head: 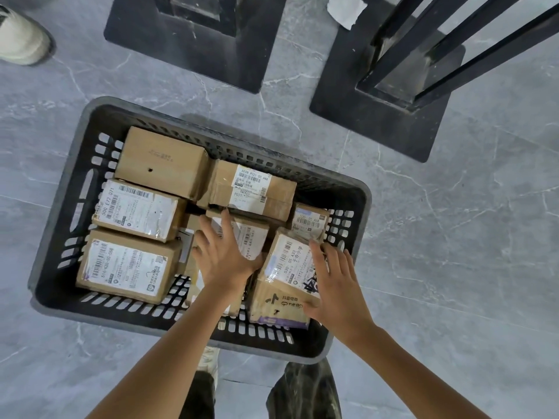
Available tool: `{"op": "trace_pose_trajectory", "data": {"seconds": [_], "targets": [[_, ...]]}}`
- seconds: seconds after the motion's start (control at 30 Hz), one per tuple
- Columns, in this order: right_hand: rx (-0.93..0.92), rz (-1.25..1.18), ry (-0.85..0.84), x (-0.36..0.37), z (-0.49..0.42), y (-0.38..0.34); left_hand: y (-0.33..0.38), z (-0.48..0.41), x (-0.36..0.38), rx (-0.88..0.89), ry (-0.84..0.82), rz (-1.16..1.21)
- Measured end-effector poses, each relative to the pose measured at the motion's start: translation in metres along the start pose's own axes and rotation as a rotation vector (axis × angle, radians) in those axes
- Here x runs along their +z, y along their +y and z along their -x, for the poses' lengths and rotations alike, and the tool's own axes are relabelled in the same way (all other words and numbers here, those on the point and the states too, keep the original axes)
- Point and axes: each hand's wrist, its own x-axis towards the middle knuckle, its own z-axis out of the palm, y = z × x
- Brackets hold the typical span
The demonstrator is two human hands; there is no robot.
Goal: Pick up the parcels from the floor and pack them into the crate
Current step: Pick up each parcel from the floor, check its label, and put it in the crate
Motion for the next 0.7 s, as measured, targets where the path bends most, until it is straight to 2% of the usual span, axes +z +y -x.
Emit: {"op": "trace_pose_trajectory", "data": {"seconds": [0.13,0.27,0.4,0.53,0.7], "targets": [[0.019,-0.019,-0.008,-0.001,0.000,0.001,-0.017,-0.001,-0.018,-0.029,0.065,0.024],[0.072,-0.080,-0.020,-0.004,-0.011,-0.002,-0.035,-0.001,-0.024,0.047,0.065,-0.047],[-0.049,0.012,-0.131,-0.010,-0.029,-0.009,-0.037,-0.001,-0.020,0.188,0.159,-0.213],[-0.081,0.066,-0.208,-0.010,-0.050,-0.020,-0.058,-0.014,-0.024,0.269,0.079,-0.448],[-0.070,0.139,-0.271,-0.011,-0.072,-0.035,-0.063,-0.020,-0.033,0.282,0.054,-0.536]]}}
